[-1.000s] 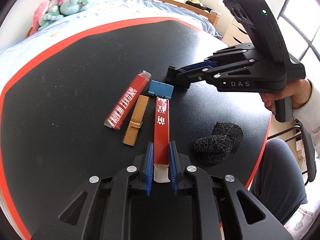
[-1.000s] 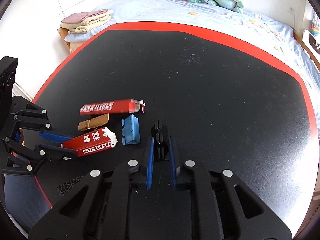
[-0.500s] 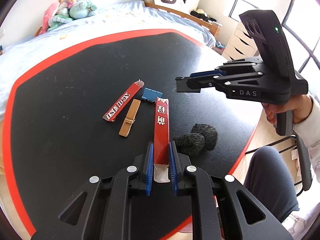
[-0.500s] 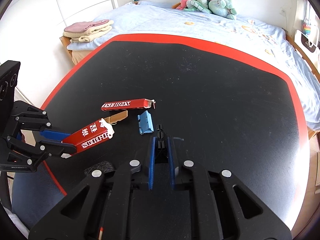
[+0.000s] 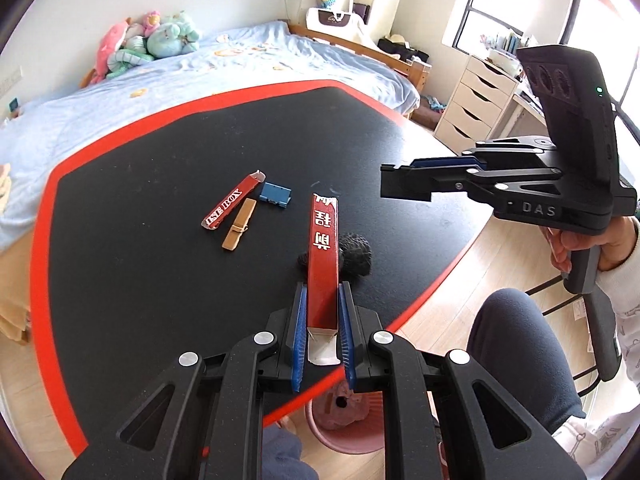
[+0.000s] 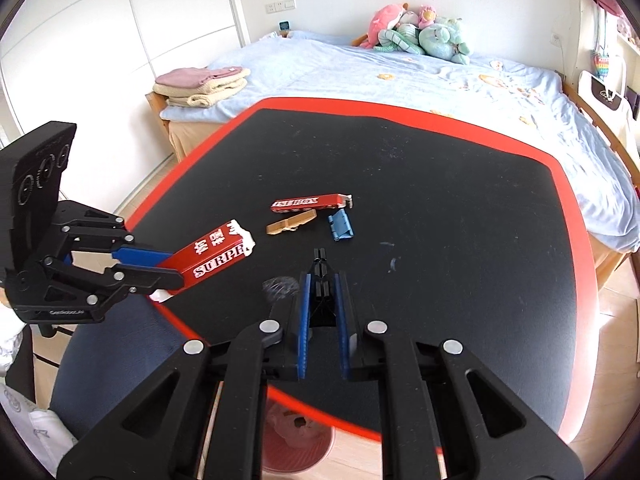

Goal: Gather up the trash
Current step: 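Carry the clip and red strip to the pink wastebasket and release both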

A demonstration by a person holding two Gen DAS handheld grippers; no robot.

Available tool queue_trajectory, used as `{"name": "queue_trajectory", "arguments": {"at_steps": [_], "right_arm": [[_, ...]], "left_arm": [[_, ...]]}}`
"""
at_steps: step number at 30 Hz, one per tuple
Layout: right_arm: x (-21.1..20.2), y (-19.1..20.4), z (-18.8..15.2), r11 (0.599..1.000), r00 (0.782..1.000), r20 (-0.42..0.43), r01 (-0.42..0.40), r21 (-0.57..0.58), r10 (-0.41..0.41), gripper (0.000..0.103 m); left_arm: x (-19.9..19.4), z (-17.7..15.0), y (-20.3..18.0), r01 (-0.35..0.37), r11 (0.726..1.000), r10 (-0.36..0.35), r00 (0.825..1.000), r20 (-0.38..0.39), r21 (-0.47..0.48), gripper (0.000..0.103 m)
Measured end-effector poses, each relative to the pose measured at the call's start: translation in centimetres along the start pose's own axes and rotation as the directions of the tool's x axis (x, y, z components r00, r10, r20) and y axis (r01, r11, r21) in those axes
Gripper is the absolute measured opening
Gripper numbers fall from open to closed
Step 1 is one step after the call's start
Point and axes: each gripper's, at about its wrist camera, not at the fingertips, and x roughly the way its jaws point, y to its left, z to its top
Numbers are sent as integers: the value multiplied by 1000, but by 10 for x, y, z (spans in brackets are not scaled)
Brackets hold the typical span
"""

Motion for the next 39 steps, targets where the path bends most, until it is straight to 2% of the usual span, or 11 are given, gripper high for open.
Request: {"name": "queue_trajectory", "arguments": {"at_steps": [7, 15, 24, 34, 36, 37, 38, 39], "right_arm": [[-36, 25, -29, 1000, 1000, 22, -21, 6, 21, 11], [-60, 50, -73, 1000, 1000, 3, -27, 15, 27, 11], [-65, 65, -110, 997, 998, -39, -55, 46, 57, 11], [-65, 73, -123, 996, 995, -52, -79, 52, 82, 12], [-63, 73, -124, 996, 995, -59, -78, 49, 81, 16], [-62, 73, -125, 996, 995, -63, -73, 50, 76, 24], [-61, 72, -126, 997, 995, -68, -64, 52, 68, 56], [-60, 70, -126, 997, 996, -65, -56, 56, 60, 81]], "left_arm": [[-18, -17, -18, 4, 1000, -4, 1000, 19, -11, 15], [-24, -43, -37, 14, 1000, -14, 1000, -6, 0, 15], [-23, -66, -54, 25, 1000, -25, 999, -42, 10, 15], [-24, -76, -70, 37, 998, -34, 997, -64, 43, 16], [-24, -76, -71, 39, 998, -36, 998, -57, 44, 20], [-24, -77, -72, 44, 998, -42, 997, -60, 41, 28], [-23, -78, -72, 40, 998, -37, 997, -60, 38, 43], [-22, -79, -71, 30, 999, -28, 998, -57, 33, 51]]}}
